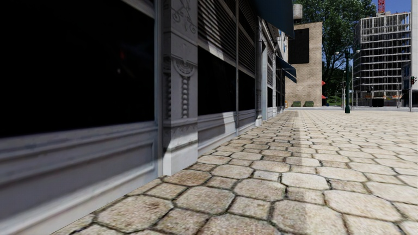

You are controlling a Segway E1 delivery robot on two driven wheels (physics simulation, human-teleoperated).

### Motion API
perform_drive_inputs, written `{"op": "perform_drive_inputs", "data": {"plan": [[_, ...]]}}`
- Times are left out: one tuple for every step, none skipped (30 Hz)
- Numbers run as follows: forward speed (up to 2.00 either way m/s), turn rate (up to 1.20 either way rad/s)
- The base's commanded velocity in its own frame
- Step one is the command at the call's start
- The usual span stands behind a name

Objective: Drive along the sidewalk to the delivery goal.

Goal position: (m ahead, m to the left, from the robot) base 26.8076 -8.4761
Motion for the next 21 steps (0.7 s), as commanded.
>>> {"op": "perform_drive_inputs", "data": {"plan": [[0.00, 0.00], [0.00, 0.00], [0.00, 0.00], [0.00, 0.00], [0.00, 0.00], [0.00, 0.00], [0.00, 0.00], [0.00, 0.00], [0.00, 0.00], [0.00, 0.00], [0.00, 0.00], [0.00, 0.00], [0.00, 0.00], [0.00, 0.00], [0.00, 0.00], [0.00, 0.00], [0.00, 0.00], [0.00, 0.00], [0.00, 0.00], [0.00, 0.00], [0.00, 0.00]]}}
